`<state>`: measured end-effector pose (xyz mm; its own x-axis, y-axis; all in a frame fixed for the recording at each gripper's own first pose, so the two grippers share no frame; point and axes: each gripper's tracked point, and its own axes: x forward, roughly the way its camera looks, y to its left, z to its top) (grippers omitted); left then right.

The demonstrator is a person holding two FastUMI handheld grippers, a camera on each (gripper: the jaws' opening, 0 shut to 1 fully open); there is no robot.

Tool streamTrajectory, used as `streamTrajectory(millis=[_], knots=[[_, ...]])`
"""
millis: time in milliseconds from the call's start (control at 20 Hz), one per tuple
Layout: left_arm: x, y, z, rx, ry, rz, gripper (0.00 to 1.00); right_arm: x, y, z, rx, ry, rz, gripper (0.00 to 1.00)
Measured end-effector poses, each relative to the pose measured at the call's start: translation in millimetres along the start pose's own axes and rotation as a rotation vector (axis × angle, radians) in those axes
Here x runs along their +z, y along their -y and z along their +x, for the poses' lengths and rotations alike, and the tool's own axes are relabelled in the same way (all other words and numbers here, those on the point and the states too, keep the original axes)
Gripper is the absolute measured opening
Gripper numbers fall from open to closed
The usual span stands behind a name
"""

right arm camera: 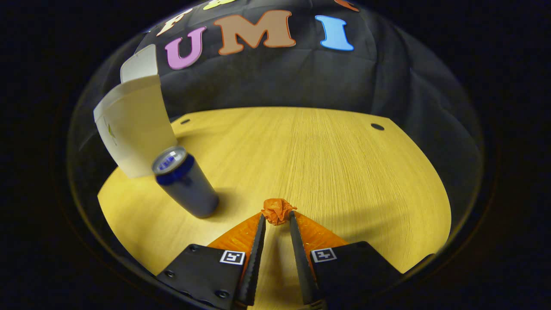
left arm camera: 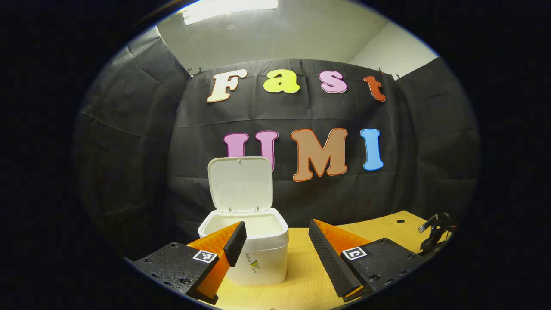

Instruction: Press the lid of the desktop garbage bin to open it, pick up the crumpled paper on the desktop and throw it into the bin, then pick up the pop can on the desktop and drop it into the bin, and finally close the garbage bin lid.

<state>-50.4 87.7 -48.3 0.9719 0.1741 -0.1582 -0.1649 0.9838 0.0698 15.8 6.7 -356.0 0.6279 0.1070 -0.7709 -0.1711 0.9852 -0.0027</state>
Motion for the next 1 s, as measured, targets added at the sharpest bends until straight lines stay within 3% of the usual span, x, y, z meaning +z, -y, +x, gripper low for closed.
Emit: streamTrajectory(millis=[50, 300, 500, 550, 600, 650, 800, 950, 1000], knots=[[-1.0, 0.8, 1.3, -0.002, -0.002, -0.002, 0.90, 18.4, -1.3, -10.8, 0.009, 0.040, -0.006, 0.41], [-5.9, -1.9, 1.1, -0.002, -0.011, -0.021, 0.90, 136.2, -43.2, -47.0, 0.101, 0.287, -0.001, 0.41], [-8.6, -20.1, -3.5, 0.025, -0.007, -0.034, 0.90, 214.0, -89.2, -89.7, 0.212, 0.462, -0.017, 0.41], [-9.4, -26.6, -4.9, 0.037, -0.007, -0.037, 0.90, 231.6, -102.6, -99.0, 0.245, 0.496, -0.014, 0.36], [-11.0, -34.8, -7.0, 0.052, -0.008, -0.041, 0.90, 247.2, -114.6, -106.8, 0.277, 0.535, -0.020, 0.40], [-11.7, -43.1, -9.6, 0.068, -0.008, -0.046, 0.90, 261.4, -127.1, -114.3, 0.301, 0.569, -0.032, 0.36], [-15.7, -69.6, -16.9, 0.117, -0.010, -0.050, 0.89, 291.1, -168.6, -126.7, 0.377, 0.621, -0.076, 0.40], [-17.9, -92.0, -22.3, 0.155, -0.013, -0.054, 0.89, 304.0, -215.0, -127.0, 0.434, 0.644, -0.144, 0.40], [-19.7, -97.9, -23.3, 0.165, -0.016, -0.056, 0.90, 306.7, -230.3, -122.3, 0.450, 0.636, -0.162, 0.36]])
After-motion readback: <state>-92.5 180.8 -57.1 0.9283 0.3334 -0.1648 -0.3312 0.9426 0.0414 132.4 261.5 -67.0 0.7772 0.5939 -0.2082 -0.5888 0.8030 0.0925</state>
